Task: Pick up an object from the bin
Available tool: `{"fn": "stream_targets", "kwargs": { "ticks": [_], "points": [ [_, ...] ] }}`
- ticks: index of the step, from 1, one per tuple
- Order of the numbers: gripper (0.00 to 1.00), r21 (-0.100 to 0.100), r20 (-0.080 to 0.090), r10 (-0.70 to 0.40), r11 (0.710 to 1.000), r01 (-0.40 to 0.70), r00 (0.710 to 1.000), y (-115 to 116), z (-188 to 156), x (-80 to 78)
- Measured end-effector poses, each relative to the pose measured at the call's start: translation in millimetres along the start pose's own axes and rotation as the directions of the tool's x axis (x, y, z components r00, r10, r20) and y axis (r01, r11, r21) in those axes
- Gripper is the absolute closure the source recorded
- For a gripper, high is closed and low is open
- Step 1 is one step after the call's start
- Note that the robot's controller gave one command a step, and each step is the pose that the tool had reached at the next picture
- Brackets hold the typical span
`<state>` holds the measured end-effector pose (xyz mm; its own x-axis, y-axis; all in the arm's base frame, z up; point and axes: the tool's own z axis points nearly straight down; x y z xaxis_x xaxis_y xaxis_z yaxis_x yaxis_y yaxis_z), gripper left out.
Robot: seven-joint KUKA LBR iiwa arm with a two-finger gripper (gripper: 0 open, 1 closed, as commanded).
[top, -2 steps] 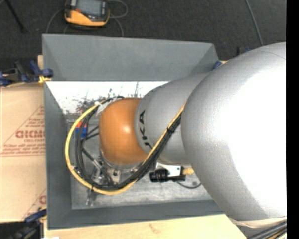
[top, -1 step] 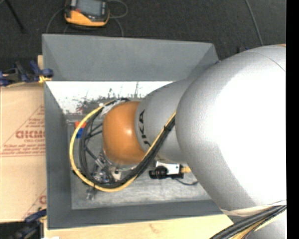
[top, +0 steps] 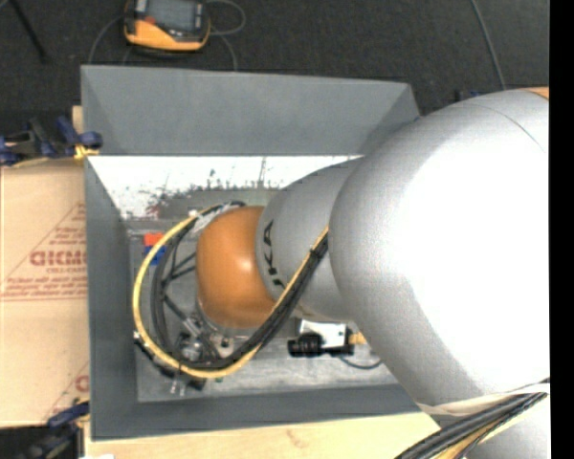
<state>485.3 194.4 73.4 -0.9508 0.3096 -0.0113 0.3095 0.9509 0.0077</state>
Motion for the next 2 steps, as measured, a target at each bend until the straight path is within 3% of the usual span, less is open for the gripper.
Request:
{"fn": "stream_targets", "kwargs": {
  "ticks": [2],
  "points": [
    [1.00, 0.004, -0.006, 0.001, 1.000, 0.000, 1.000, -0.8, -2.8, 1.2]
  ]
}}
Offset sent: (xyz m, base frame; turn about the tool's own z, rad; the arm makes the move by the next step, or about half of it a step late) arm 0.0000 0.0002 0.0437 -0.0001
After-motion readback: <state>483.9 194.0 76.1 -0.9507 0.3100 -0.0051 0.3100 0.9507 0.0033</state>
